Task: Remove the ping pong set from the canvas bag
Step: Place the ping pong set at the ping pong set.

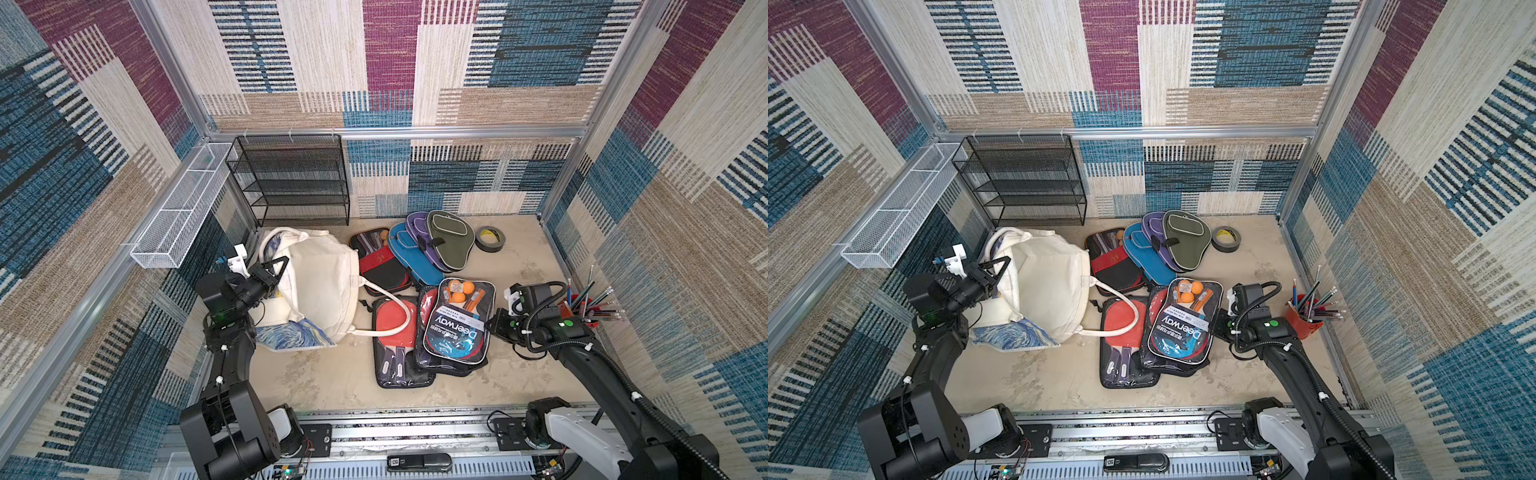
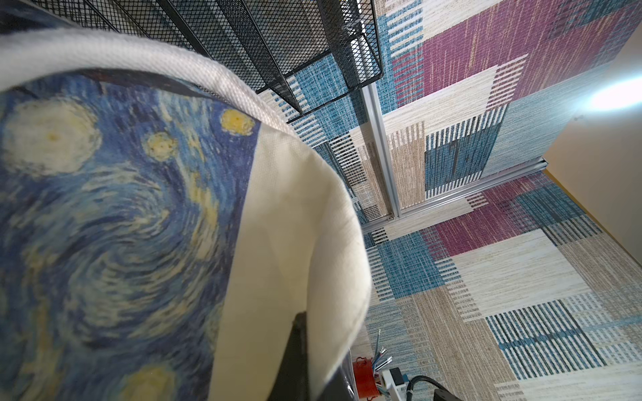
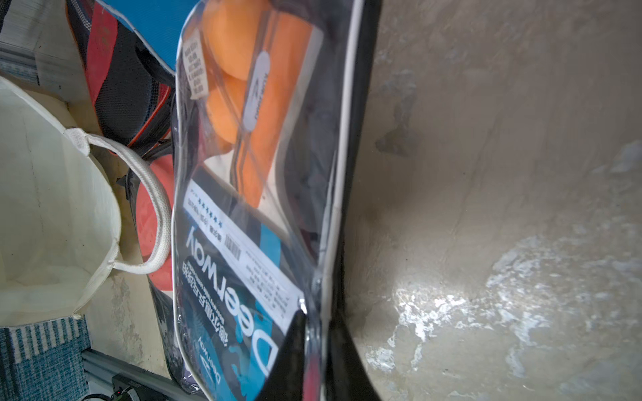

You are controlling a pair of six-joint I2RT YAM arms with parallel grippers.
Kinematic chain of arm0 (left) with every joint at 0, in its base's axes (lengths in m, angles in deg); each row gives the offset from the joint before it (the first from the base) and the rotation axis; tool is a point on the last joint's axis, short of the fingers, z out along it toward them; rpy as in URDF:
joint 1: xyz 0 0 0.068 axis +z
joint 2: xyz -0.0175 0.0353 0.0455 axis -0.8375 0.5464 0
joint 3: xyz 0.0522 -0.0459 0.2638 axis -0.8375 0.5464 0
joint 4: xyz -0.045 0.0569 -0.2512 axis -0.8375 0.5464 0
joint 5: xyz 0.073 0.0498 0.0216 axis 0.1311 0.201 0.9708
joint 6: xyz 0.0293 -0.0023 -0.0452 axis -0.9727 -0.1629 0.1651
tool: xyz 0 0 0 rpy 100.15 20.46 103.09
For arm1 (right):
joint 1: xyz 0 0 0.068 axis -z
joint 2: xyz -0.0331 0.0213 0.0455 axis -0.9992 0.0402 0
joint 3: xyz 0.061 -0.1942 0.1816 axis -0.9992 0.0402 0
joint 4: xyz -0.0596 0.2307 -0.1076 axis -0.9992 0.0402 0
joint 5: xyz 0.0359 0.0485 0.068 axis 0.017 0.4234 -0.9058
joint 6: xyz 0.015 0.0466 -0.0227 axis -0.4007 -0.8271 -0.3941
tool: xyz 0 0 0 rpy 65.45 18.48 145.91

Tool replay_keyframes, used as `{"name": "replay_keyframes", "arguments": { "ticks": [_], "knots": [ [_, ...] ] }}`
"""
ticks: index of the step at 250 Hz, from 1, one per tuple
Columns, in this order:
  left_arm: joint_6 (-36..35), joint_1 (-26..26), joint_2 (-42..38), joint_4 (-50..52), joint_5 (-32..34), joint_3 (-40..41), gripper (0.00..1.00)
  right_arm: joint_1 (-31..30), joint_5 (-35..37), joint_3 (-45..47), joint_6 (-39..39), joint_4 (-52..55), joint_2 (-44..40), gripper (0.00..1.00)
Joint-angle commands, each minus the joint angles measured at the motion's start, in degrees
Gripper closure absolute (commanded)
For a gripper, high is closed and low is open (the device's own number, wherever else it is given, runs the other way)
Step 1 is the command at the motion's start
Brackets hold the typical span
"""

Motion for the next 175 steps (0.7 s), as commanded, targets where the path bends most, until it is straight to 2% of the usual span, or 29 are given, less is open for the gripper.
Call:
{"name": "replay_keyframes", "arguments": {
  "ticks": [1, 45, 71, 93, 106, 133, 175],
  "knots": [
    [1.0, 0.3, 0.1, -2.7, 0.2, -0.1, 1.00, 0.1, 3.3, -0.5, -1.8, -1.0, -0.7, 0.70],
    [2.2, 0.5, 0.7, -5.0, -0.1, 0.1, 1.00, 0.1, 4.7, -0.7, -2.5, -1.7, -1.9, 0.53],
    [2.5, 0.6, 0.8, -5.4, -0.3, 0.1, 1.00, 0.1, 1.5, -1.3, -1.3, -4.5, -2.4, 0.32],
    [2.6, 0.6, 0.8, -5.7, -0.4, -0.1, 1.00, 0.0, -3.2, -1.9, -0.3, -8.5, -2.3, 0.09],
    [2.7, 0.6, 0.7, -5.6, -0.3, -0.1, 1.00, -0.5, -5.9, -2.5, 0.0, -11.1, -1.6, 0.01],
    [2.7, 0.5, 0.7, -5.6, -0.4, 0.0, 1.00, -4.5, -7.8, -4.9, -0.3, -16.2, 1.2, 0.01],
    [2.8, 0.5, 0.7, -5.7, -0.3, 0.0, 1.00, -15.3, -7.5, -9.1, -1.1, -25.1, 9.8, 0.00]
  ]
}}
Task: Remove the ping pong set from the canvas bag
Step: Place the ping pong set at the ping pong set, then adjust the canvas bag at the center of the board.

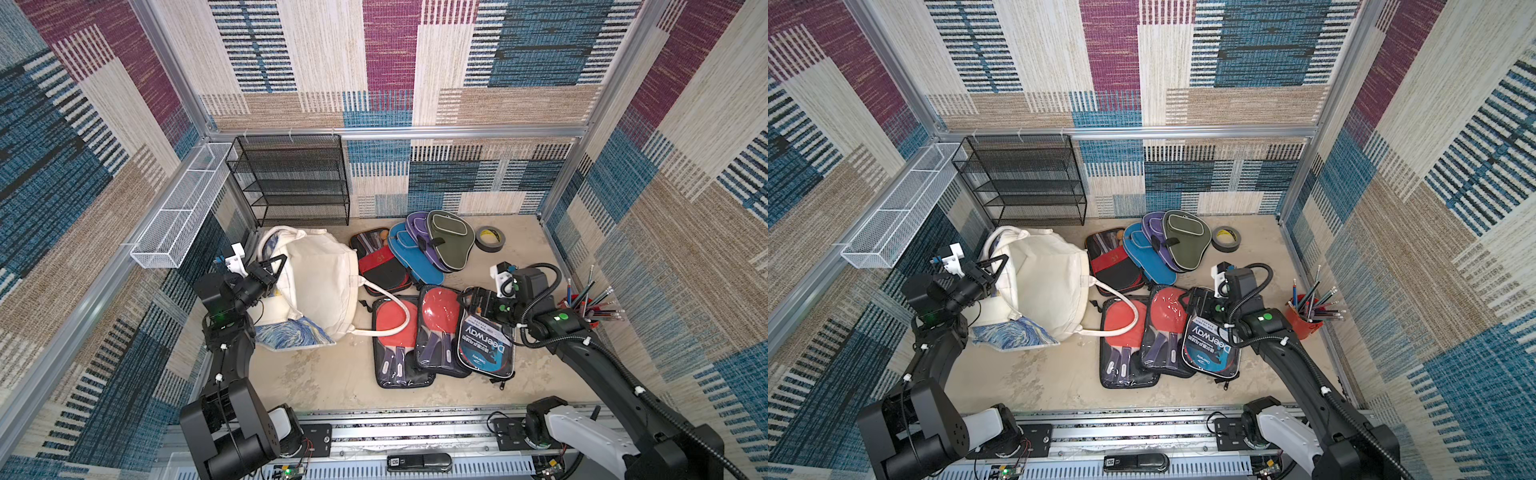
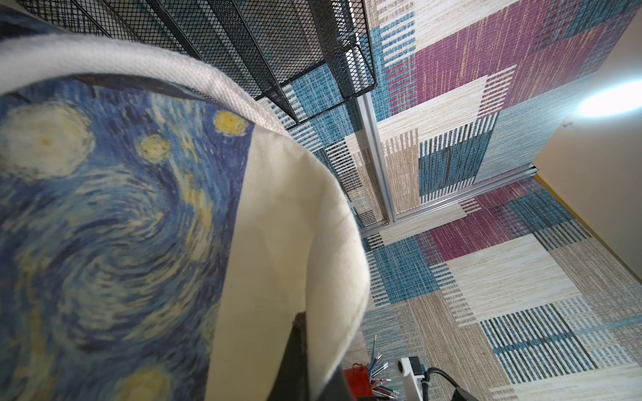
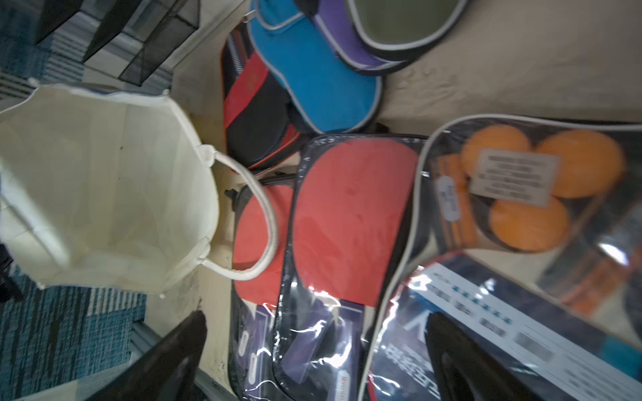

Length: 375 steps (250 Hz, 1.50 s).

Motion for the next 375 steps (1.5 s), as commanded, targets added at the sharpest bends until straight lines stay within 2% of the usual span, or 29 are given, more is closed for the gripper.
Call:
{"name": "replay_keyframes", "arguments": {
  "ticks": [1, 71, 107, 199, 227, 303, 375],
  "knots": [
    [0.3, 0.0, 0.0, -2.7, -0.2, 0.0, 1.00, -5.4, -2.3, -2.4, -0.5, -10.6, 5.0, 0.00],
    [1.1, 0.0, 0.4, -3.8, -0.3, -0.1, 1.00, -16.5, -2.2, -11.3, -1.1, -23.3, 22.8, 0.05],
    [1.3, 0.0, 0.5, -4.2, -0.3, -0.1, 1.00, -19.7, -3.3, -16.4, -1.1, -26.7, 31.3, 0.07],
    [1.6, 0.0, 0.8, -4.6, -0.4, -0.2, 1.00, -24.9, -6.6, -27.7, -2.5, -32.2, 49.2, 0.23],
    [1.6, 0.0, 0.9, -4.7, -0.5, -0.2, 1.00, -25.7, -7.6, -29.3, -3.3, -33.3, 52.7, 0.26],
    [1.6, 0.0, 0.9, -4.9, -0.5, -0.1, 1.00, -25.8, -6.0, -29.6, -3.4, -35.0, 57.9, 0.27],
    [2.0, 0.0, 0.7, -5.4, -0.6, 0.2, 1.00, -25.9, -6.4, -33.8, -3.9, -35.9, 64.4, 0.30]
  ]
}}
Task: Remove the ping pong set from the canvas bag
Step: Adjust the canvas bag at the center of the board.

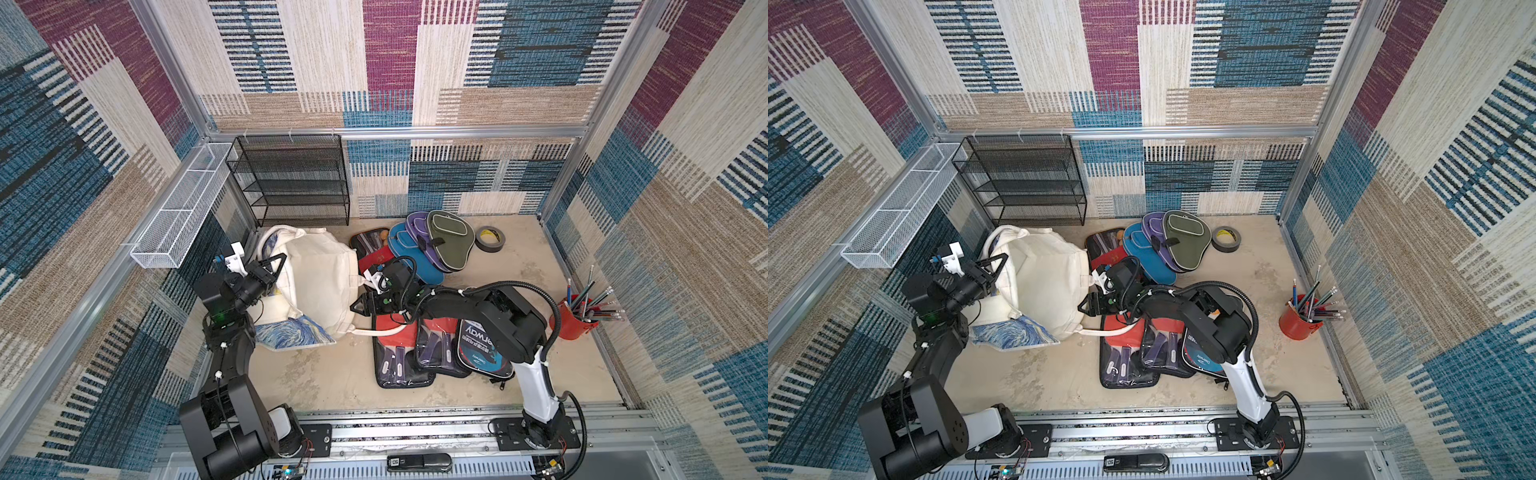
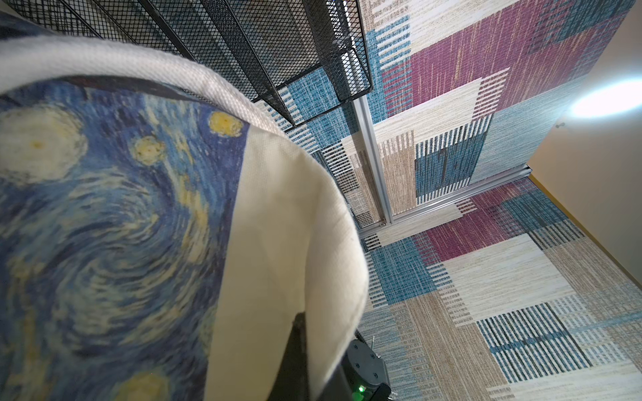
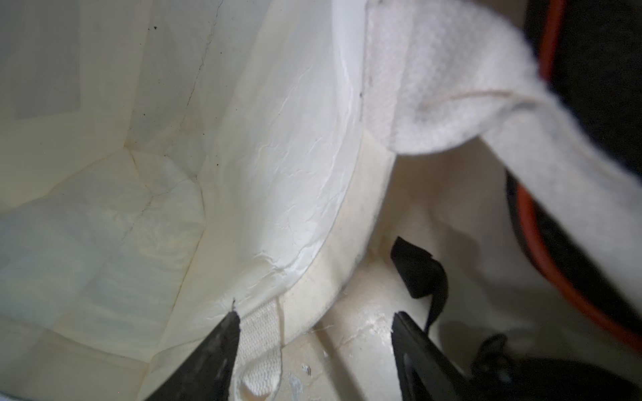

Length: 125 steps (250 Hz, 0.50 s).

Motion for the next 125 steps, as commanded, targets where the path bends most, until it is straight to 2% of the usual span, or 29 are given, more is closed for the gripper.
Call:
{"name": "replay_keyframes", "arguments": {
  "ticks": [1, 53, 84, 93, 107, 115, 125],
  "knots": [
    [0.4, 0.0, -0.3, -2.9, -0.5, 0.2, 1.00, -0.2, 0.2, -1.9, -0.9, -1.6, 2.0, 0.30],
    [1.2, 0.0, 0.5, -3.9, -0.6, -0.1, 1.00, -0.6, -0.2, -6.8, -1.0, -1.1, 6.1, 0.34],
    [1.3, 0.0, 0.4, -4.2, -0.6, 0.1, 1.00, -0.8, -0.6, -8.8, -1.0, -0.8, 8.2, 0.40],
    [1.3, 0.0, 0.5, -4.2, -0.6, 0.1, 1.00, -0.8, -0.6, -8.8, -1.2, -1.1, 8.4, 0.47],
    [1.4, 0.0, 0.5, -4.3, -0.6, 0.2, 1.00, -0.8, -0.9, -9.0, -1.4, -1.4, 8.7, 0.63],
    [1.4, 0.0, 0.5, -4.3, -0.6, 0.2, 1.00, -0.9, -1.1, -8.9, -1.4, -1.6, 8.7, 0.75],
    [1.3, 0.0, 0.5, -4.3, -0.6, 0.2, 1.00, -0.9, -1.0, -8.8, -1.4, -1.6, 8.4, 0.95]
  ]
}}
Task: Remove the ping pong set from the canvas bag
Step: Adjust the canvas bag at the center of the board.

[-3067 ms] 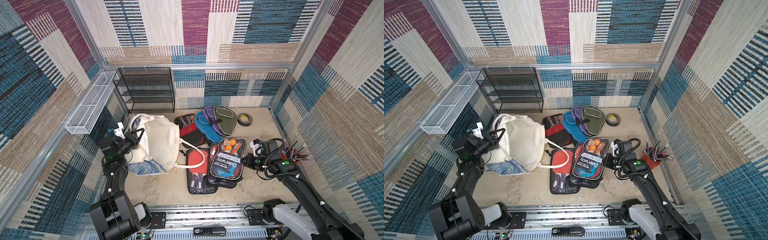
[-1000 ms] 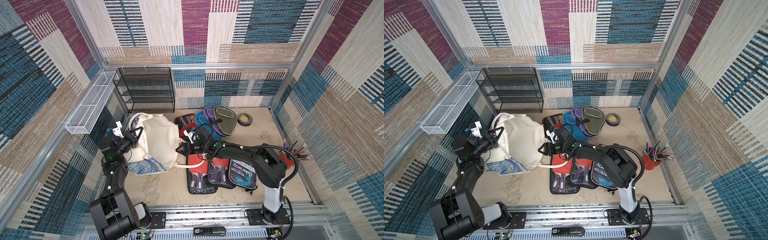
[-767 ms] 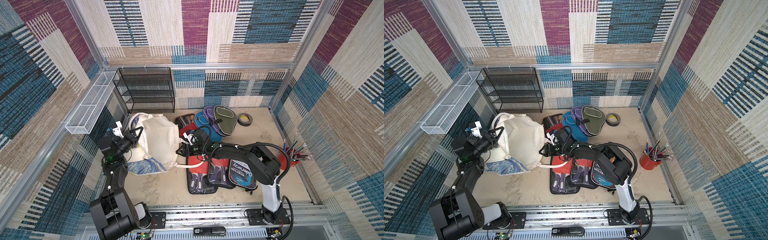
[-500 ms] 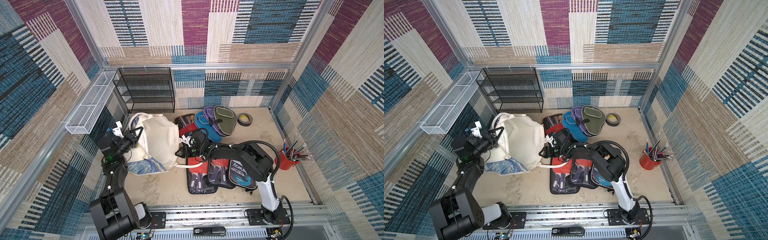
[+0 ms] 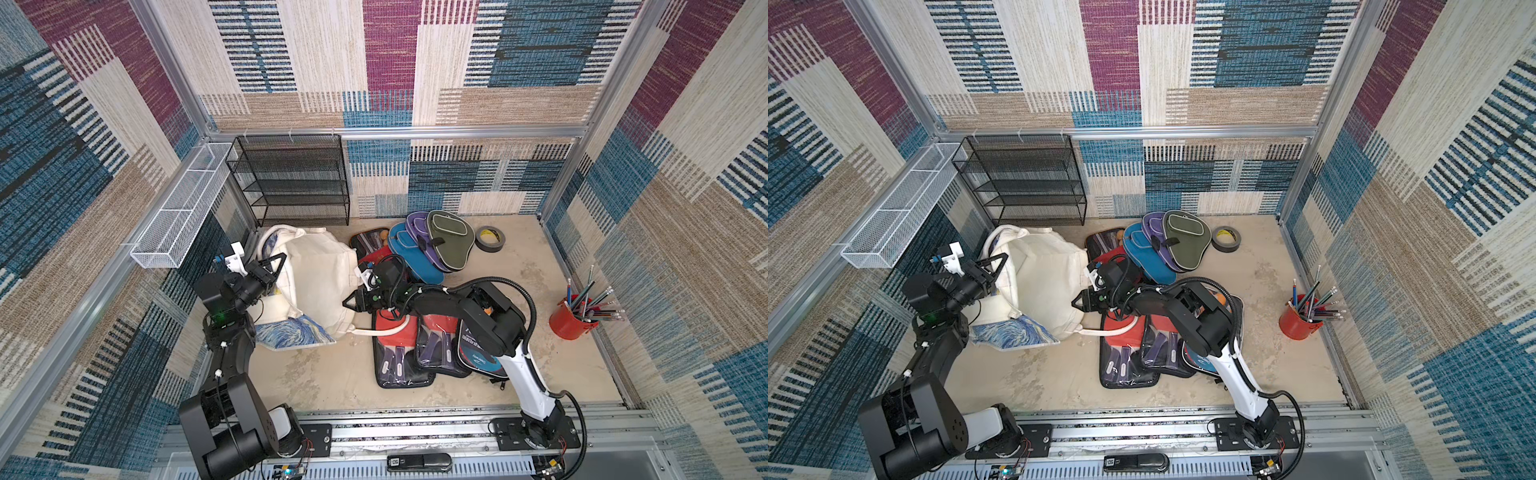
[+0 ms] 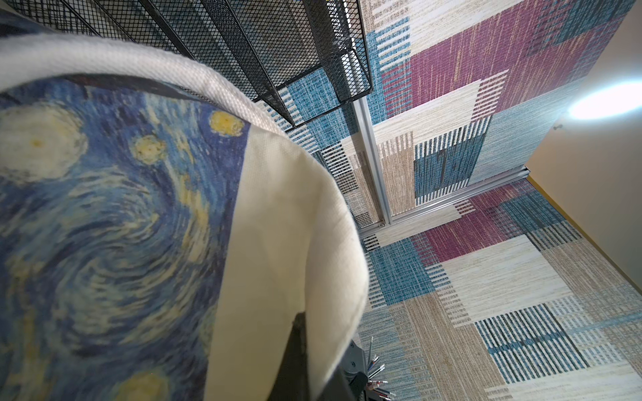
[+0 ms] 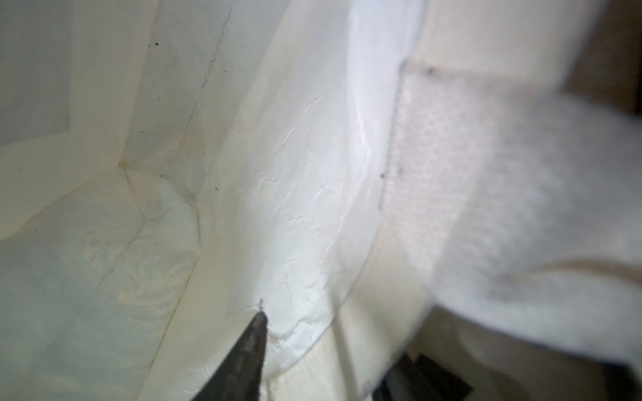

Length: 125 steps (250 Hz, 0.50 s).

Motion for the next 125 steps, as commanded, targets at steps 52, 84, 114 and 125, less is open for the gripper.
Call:
{"name": "replay_keyframes", "arguments": {
  "ticks": [52, 84, 114, 125],
  "knots": [
    [-1.1, 0.0, -0.6, -0.3, -0.3, -0.3, 1.00, -0.1, 4.1, 2.1, 2.9, 2.7, -9.4, 1.00],
    [-2.9, 0.0, -2.0, 2.7, 0.6, -0.7, 1.00, 0.0, 6.6, 1.2, 5.9, 7.0, -16.4, 1.00],
    [-4.5, 0.0, -3.7, 6.5, 1.5, -1.1, 1.00, 0.0, 7.6, -0.8, 7.9, 11.2, -20.5, 1.00],
    [-6.2, 0.0, -4.6, 9.3, 2.3, -1.3, 1.00, 0.1, 7.6, -1.5, 8.3, 12.4, -21.2, 1.00]
  ]
}}
